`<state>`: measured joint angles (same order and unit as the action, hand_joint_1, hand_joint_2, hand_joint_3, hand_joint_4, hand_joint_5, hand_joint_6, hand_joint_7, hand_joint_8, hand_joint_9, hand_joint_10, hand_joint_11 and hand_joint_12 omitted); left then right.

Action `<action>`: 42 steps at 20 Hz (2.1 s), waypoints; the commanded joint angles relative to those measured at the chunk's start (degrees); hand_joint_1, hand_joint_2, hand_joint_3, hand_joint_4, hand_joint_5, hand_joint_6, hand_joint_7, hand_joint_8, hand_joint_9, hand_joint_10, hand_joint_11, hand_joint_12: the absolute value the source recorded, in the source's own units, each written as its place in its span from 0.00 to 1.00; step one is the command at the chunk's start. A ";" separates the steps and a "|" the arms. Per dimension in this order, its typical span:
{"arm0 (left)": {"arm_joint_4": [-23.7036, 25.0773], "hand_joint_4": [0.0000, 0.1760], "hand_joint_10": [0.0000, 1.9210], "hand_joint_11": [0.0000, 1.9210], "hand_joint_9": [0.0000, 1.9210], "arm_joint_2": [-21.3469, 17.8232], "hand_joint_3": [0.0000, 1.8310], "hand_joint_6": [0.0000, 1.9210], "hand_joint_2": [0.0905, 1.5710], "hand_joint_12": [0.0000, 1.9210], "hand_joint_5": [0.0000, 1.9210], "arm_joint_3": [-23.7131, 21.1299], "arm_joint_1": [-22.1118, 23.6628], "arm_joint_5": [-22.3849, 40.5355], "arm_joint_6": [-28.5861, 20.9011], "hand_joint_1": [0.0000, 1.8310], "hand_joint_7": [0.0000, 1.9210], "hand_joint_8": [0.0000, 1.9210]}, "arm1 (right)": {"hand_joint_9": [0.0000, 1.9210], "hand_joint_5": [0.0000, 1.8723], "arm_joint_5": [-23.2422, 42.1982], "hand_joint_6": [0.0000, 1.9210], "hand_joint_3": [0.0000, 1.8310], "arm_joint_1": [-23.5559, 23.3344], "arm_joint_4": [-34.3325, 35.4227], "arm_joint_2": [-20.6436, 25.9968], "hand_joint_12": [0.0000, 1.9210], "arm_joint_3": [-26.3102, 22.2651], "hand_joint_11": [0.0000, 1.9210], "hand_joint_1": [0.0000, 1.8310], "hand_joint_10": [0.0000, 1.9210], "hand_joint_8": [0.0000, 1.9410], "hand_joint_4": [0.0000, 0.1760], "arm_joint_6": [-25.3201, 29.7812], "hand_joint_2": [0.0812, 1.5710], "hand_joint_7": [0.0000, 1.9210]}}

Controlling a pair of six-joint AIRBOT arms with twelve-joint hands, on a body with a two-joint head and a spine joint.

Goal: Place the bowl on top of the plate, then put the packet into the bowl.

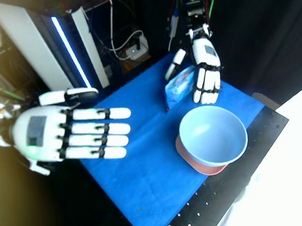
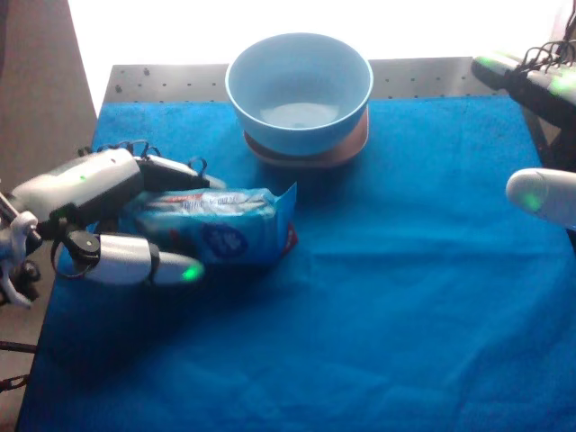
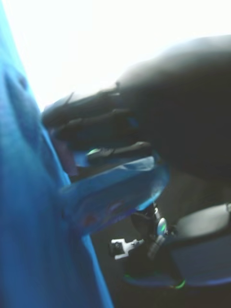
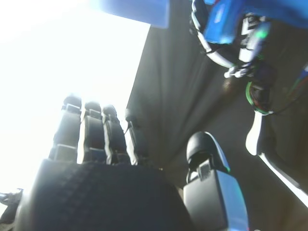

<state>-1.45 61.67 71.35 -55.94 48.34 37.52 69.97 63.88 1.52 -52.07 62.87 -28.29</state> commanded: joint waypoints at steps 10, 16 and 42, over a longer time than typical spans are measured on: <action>-0.43 0.00 0.49 0.46 0.59 -3.57 0.00 0.35 0.67 0.59 0.53 -1.70 1.96 14.53 -2.37 0.74 0.53 0.50 | 0.00 0.00 6.83 0.00 0.01 1.39 3.01 -0.35 0.00 -0.25 0.00 0.00 0.00 0.00 0.25 0.33 0.81 0.00; 0.21 0.00 0.63 0.40 0.51 -8.79 0.00 0.28 0.67 0.68 0.56 -4.70 1.99 27.39 -2.35 0.76 0.55 0.46 | 0.00 0.00 6.83 0.00 0.01 2.14 4.07 -0.64 0.00 -0.29 0.00 0.00 0.00 0.00 0.43 0.33 0.82 0.00; 5.84 0.30 0.00 0.09 0.36 12.40 0.00 0.00 0.59 0.68 0.31 18.78 30.06 -3.64 -0.95 0.46 0.34 0.00 | 0.00 0.00 6.82 0.00 0.00 2.29 4.20 -2.75 0.00 1.61 0.00 0.00 0.00 0.00 0.85 0.34 0.72 0.00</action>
<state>5.43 74.08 89.93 -26.79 37.87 36.82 69.91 66.41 4.80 -54.65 64.31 -28.32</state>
